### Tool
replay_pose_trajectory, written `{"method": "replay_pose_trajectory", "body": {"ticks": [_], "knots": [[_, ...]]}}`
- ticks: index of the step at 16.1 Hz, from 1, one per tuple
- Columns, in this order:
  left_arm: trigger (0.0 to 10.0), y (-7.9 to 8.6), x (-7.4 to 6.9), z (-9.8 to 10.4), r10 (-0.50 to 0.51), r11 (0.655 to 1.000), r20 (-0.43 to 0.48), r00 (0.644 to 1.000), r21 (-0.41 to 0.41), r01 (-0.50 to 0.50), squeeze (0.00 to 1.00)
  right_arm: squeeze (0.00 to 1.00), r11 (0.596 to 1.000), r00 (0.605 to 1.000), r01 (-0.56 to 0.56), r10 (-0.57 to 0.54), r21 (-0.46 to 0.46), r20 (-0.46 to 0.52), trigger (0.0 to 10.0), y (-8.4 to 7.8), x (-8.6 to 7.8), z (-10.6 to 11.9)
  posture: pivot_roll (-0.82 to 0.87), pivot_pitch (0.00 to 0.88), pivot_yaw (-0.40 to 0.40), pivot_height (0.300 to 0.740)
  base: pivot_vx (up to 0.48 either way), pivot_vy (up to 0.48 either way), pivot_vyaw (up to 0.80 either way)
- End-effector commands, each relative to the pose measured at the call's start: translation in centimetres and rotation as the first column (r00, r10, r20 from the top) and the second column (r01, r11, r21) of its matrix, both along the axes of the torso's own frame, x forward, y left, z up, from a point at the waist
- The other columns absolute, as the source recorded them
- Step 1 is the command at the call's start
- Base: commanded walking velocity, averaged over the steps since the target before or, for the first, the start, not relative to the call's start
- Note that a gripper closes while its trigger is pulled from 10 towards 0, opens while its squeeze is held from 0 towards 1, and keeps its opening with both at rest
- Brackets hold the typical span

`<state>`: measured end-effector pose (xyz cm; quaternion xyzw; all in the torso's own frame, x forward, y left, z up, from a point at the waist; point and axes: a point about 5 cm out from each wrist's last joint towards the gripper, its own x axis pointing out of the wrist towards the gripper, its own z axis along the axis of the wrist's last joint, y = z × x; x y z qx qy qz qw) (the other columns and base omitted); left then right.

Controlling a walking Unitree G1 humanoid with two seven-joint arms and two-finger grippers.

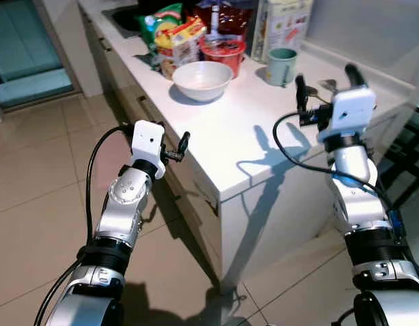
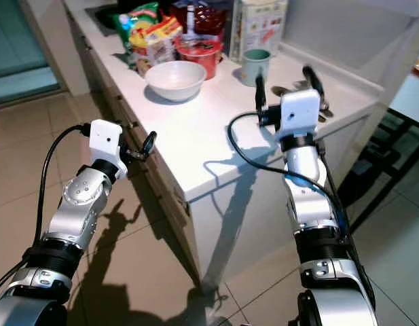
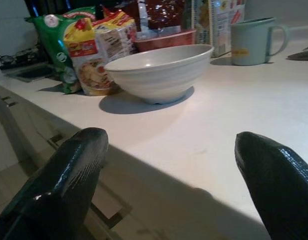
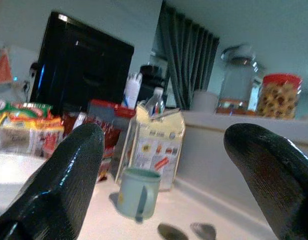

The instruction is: Setting the table

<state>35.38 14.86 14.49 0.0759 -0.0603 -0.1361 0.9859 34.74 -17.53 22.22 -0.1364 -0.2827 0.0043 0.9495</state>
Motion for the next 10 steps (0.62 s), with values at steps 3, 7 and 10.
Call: {"method": "replay_pose_trajectory", "body": {"ticks": [3, 7, 10], "knots": [[10.0, 0.1, 0.3, 0.5, -0.005, 1.000, 0.003, 1.000, 0.009, 0.005, 0.00, 0.00, 1.000, 0.999, -0.010, 0.011, 0.023, -0.037, 10.0, 0.4, 0.0, -0.5, -0.05, 0.000, 0.080, 0.740, 0.000, 0.000, 0.00], [10.0, 0.7, 0.6, 1.2, 0.001, 1.000, 0.013, 1.000, 0.027, -0.001, 0.00, 0.00, 0.999, 0.995, -0.014, 0.017, 0.031, -0.101, 10.0, 0.9, -0.1, -2.0, -0.04, 0.000, 0.084, 0.740, 0.344, 0.000, 0.00], [10.0, 0.5, 0.5, 1.2, -0.011, 1.000, 0.009, 1.000, -0.001, 0.011, 0.00, 0.00, 0.999, 0.993, -0.022, 0.025, 0.029, -0.117, 10.0, 1.1, -0.1, -2.5, -0.04, 0.000, 0.083, 0.740, 0.450, 0.000, 0.00]]}}
